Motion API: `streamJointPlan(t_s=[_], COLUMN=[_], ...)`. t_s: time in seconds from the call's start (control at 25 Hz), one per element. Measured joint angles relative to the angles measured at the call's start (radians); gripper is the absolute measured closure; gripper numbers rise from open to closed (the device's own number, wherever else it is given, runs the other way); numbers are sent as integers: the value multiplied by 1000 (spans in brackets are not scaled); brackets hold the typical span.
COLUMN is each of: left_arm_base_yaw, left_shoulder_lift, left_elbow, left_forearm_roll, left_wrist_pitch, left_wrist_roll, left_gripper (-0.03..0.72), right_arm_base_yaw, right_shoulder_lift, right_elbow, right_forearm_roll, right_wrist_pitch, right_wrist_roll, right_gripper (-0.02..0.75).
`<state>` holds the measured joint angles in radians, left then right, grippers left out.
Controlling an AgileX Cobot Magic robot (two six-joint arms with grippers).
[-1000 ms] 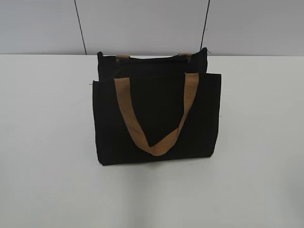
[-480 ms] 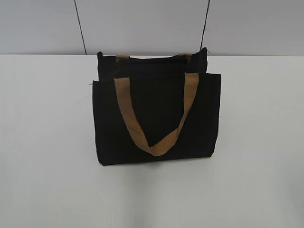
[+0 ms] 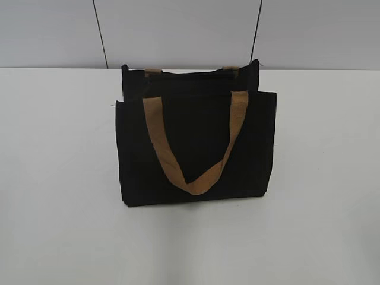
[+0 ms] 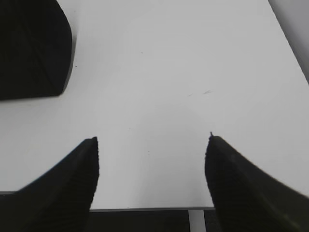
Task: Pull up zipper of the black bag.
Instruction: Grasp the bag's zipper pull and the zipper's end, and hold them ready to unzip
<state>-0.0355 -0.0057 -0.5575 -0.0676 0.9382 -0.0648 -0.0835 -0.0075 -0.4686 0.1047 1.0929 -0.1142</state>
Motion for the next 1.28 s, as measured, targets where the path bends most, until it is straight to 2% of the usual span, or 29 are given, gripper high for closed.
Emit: streamJointPlan(t_s=[0.12,0.24,0.52,0.84,1.04,1.12,1.28], left_arm_base_yaw=[0,0,0,0,0,0,0], left_shoulder_lift=[4,54,358,881,1216,1347,1544], left_elbow=[20,95,304,320,304,270,164], left_forearm_roll=[12,35,23,78,294,407,701], left_wrist_pitch=[-244,-517,-1148,-1546,-1822,-1861,-1910], left_wrist_roll=[0,0,0,-8,-113,-175,-261], left_gripper=[254,254,254,254,254,254,263], right_arm_base_yaw=[0,0,0,0,0,0,0], right_shoulder_lift=[0,0,0,0,0,0,0], right_elbow=[0,0,0,0,0,0,0], right_forearm_roll=[0,0,0,0,0,0,0], right_wrist_pitch=[0,0,0,0,0,0,0], right_wrist_roll=[0,0,0,0,0,0,0], right_gripper=[216,216,216,216,216,216,216])
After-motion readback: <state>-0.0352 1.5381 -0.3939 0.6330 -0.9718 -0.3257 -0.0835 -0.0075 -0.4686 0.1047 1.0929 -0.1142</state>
